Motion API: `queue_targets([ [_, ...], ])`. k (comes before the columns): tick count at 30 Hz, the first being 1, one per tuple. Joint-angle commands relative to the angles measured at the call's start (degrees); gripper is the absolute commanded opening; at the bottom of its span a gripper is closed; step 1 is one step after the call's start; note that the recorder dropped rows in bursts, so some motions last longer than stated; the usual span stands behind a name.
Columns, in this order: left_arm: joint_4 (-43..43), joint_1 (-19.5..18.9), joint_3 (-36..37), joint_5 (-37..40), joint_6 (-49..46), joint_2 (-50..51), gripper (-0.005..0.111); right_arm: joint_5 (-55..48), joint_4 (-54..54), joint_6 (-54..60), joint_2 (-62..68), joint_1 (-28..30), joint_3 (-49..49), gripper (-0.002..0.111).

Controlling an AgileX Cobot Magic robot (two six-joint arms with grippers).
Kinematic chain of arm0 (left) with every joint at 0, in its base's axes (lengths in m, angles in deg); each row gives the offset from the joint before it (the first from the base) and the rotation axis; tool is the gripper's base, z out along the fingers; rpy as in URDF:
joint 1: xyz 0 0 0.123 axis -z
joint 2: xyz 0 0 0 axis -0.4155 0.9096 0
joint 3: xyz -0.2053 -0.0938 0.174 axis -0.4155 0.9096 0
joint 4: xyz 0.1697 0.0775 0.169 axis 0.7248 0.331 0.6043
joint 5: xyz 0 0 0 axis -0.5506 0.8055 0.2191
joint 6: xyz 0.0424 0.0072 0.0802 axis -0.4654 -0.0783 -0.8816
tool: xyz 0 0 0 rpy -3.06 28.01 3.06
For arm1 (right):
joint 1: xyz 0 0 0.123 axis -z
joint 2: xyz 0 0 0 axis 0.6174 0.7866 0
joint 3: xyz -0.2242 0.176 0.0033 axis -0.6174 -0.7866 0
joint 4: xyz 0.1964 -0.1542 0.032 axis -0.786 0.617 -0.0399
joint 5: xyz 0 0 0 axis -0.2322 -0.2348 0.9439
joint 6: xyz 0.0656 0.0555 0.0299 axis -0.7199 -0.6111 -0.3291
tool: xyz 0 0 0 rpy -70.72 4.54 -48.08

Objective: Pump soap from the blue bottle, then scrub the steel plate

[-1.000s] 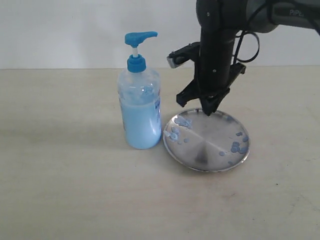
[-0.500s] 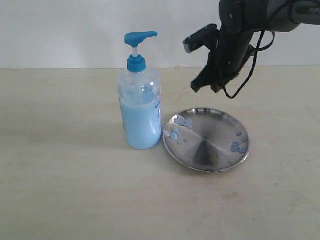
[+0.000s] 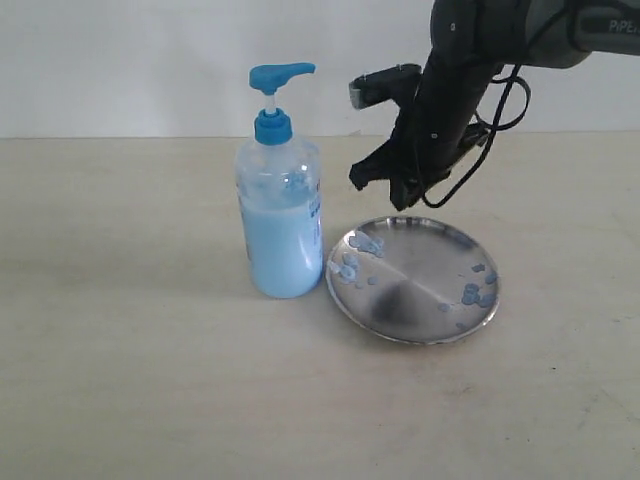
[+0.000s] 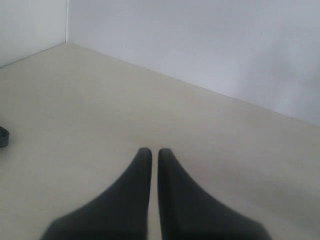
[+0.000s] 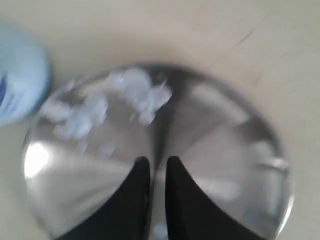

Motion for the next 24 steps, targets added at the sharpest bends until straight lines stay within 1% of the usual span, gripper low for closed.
queue_targets([
  [1, 0.1, 0.4, 0.2, 0.2, 0.3, -0.4, 0.004, -12.2, 3.9, 11.4, -0.3, 0.2, -1.9, 0.000],
  [2, 0.1, 0.4, 0.2, 0.2, 0.3, -0.4, 0.004, -11.9, 10.7, 9.7, 0.1, 0.5, -2.0, 0.000],
  [3, 0.1, 0.4, 0.2, 0.2, 0.3, -0.4, 0.004, -2.9, 15.3, 6.3, 0.9, 0.6, -2.0, 0.000],
  [4, 0.1, 0.4, 0.2, 0.2, 0.3, -0.4, 0.004, 1.9, 15.4, 3.5, 1.7, 0.6, -2.0, 0.000],
  [5, 0.1, 0.4, 0.2, 0.2, 0.3, -0.4, 0.004, 5.8, 10.5, -1.0, 2.7, 0.2, -2.0, 0.000],
  [6, 0.1, 0.4, 0.2, 0.2, 0.3, -0.4, 0.004, 4.6, 6.1, -0.7, 2.6, -0.1, -2.0, 0.000],
  [7, 0.1, 0.4, 0.2, 0.2, 0.3, -0.4, 0.004, -3.5, -0.3, 3.5, 2.6, -0.3, -2.0, 0.000],
  [8, 0.1, 0.4, 0.2, 0.2, 0.3, -0.4, 0.004, -9.6, -2.3, 7.4, 2.5, -0.3, -2.0, 0.000],
  [9, 0.1, 0.4, 0.2, 0.2, 0.3, -0.4, 0.004, -12.2, -2.0, 12.0, 2.5, -0.3, -2.5, 0.000],
  [10, 0.1, 0.4, 0.2, 0.2, 0.3, -0.4, 0.004, -12.2, 0.4, 11.2, 2.0, -0.1, -3.3, 0.000],
  [11, 0.1, 0.4, 0.2, 0.3, 0.3, -0.5, 0.004, -12.2, 8.2, 8.8, 2.0, -0.1, -3.5, 0.000],
  [13, 0.1, 0.4, 0.2, 0.1, 0.3, -0.5, 0.004, -11.6, 17.2, 4.9, 2.3, -0.1, -3.5, 0.000],
  [15, 0.1, 0.4, 0.2, 0.1, 0.3, -0.5, 0.004, -1.4, 19.3, -0.5, 2.5, -0.1, -3.5, 0.000],
  [16, 0.1, 0.4, 0.2, 0.1, 0.3, -0.5, 0.004, 4.4, 17.7, -4.5, 2.6, -0.1, -3.5, 0.000],
  [18, 0.1, 0.4, 0.2, 0.1, 0.3, -0.5, 0.004, 11.6, 11.8, -6.8, 2.6, -0.4, -3.4, 0.000],
  [19, 0.1, 0.4, 0.2, 0.1, 0.3, -0.5, 0.004, 13.1, 5.5, -5.6, 2.6, -0.5, -3.4, 0.000],
  [21, 0.1, 0.4, 0.2, 0.1, 0.3, -0.5, 0.004, 9.8, -3.0, -0.1, 2.5, -0.8, -3.4, 0.000],
  [23, 0.1, 0.4, 0.2, -0.1, 0.3, -0.5, 0.004, -2.3, -6.9, 10.3, 2.3, -1.1, -3.4, 0.000],
  [24, 0.1, 0.4, 0.2, -0.1, 0.3, -0.5, 0.004, -10.6, -6.4, 16.1, 2.3, -1.2, -3.4, 0.000],
])
